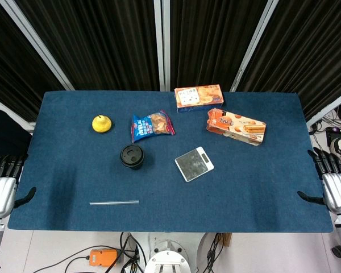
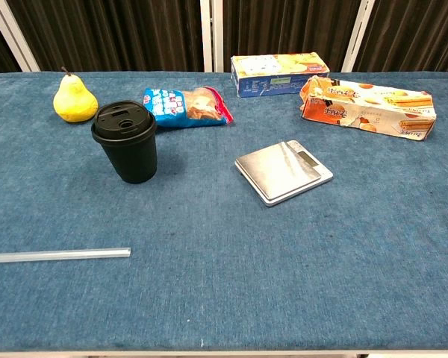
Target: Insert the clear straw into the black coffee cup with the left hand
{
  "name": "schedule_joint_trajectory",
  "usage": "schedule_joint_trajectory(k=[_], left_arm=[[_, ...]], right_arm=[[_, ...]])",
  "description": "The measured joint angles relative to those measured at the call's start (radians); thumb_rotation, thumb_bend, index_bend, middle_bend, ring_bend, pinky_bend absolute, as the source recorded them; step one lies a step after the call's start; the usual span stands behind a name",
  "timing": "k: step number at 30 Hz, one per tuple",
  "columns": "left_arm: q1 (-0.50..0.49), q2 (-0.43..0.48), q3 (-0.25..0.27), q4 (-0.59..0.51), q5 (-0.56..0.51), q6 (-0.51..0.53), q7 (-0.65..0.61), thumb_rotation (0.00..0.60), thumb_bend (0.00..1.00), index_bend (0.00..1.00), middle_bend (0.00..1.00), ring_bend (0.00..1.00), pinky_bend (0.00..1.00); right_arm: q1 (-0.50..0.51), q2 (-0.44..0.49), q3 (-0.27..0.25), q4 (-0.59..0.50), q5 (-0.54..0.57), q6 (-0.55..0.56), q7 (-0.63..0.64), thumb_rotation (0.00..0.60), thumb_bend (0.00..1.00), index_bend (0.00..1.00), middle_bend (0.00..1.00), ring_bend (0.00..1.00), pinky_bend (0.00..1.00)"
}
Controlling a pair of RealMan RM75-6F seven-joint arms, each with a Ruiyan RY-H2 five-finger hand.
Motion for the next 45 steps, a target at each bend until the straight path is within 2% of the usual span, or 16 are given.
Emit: schedule_joint_trajectory(k=[6,15,18,27,33,40,45], left_arm=[[0.006,-0.015,0.000,0.001,-0.004,0.012,0.031,0.600,0.21,0.09,0.07,0.00,0.00],[0.003,-0.052,0.024,-0.020,0.073,0.028,0.112,0.600,0.22,0.27,0.14,0.01,0.00],[-0.011,-0.074,0.041,-0.029,0.104,0.006,0.161,0.600,0.24,0.34,0.17,0.03,0.00],[-0.089,-0.173,0.088,-0.067,0.186,-0.151,0.283,0.600,0.24,0.36,0.17,0.03,0.00],[-0.129,-0.238,0.088,-0.080,0.152,-0.244,0.421,0.600,0.23,0.38,0.17,0.02,0.00],[-0.163,-0.348,0.077,-0.106,0.030,-0.328,0.668,0.600,0.23,0.41,0.17,0.02,0.00],[-0.179,-0.416,0.069,-0.106,-0.043,-0.348,0.742,0.600,0.25,0.43,0.17,0.02,0.00]], right_arm=[[0.000,0.007,0.015,-0.012,0.015,0.015,-0.016,0.600,0.11,0.00,0.08,0.00,0.03],[-0.018,0.030,0.034,-0.026,0.033,0.059,-0.028,0.600,0.11,0.00,0.08,0.00,0.03],[-0.019,0.034,0.035,-0.028,0.035,0.058,-0.028,0.600,0.11,0.00,0.07,0.00,0.03],[-0.013,0.036,0.037,-0.027,0.034,0.048,-0.031,0.600,0.11,0.00,0.07,0.00,0.03],[-0.007,0.035,0.038,-0.024,0.043,0.032,-0.034,0.600,0.11,0.00,0.07,0.00,0.03],[0.002,0.029,0.036,-0.015,0.049,0.011,-0.031,0.600,0.11,0.00,0.07,0.00,0.03],[0.009,0.021,0.034,-0.006,0.049,-0.002,-0.025,0.600,0.11,0.00,0.07,0.00,0.03]])
